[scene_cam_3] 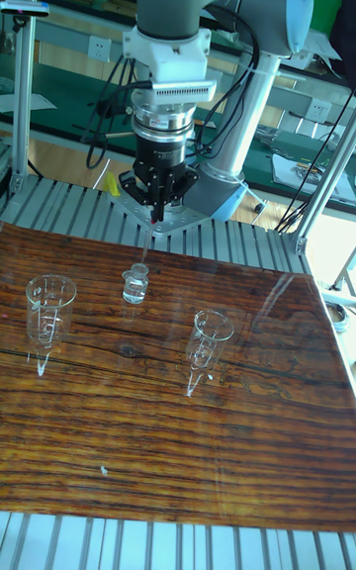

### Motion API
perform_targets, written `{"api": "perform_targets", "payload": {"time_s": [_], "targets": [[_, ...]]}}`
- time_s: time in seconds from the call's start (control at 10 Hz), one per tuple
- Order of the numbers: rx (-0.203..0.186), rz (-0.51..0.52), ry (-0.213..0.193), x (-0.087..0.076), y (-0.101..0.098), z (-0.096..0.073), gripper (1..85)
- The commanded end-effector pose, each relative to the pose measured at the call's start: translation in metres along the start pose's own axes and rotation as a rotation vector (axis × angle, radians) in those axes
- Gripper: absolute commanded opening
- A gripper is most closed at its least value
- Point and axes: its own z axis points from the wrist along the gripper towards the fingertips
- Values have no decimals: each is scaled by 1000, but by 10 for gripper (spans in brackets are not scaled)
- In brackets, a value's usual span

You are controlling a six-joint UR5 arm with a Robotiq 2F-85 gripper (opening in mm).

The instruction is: Transfer liquid using a dropper

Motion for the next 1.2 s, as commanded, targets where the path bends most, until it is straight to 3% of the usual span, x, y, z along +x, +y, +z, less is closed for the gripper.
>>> {"api": "perform_targets", "payload": {"time_s": [0.0, 0.2, 1.1], "targets": [[-12, 7, -15, -3, -2, 1, 17], [-32, 18, -11, -4, 5, 2, 17], [-36, 12, -5, -2, -1, 14, 17]]}}
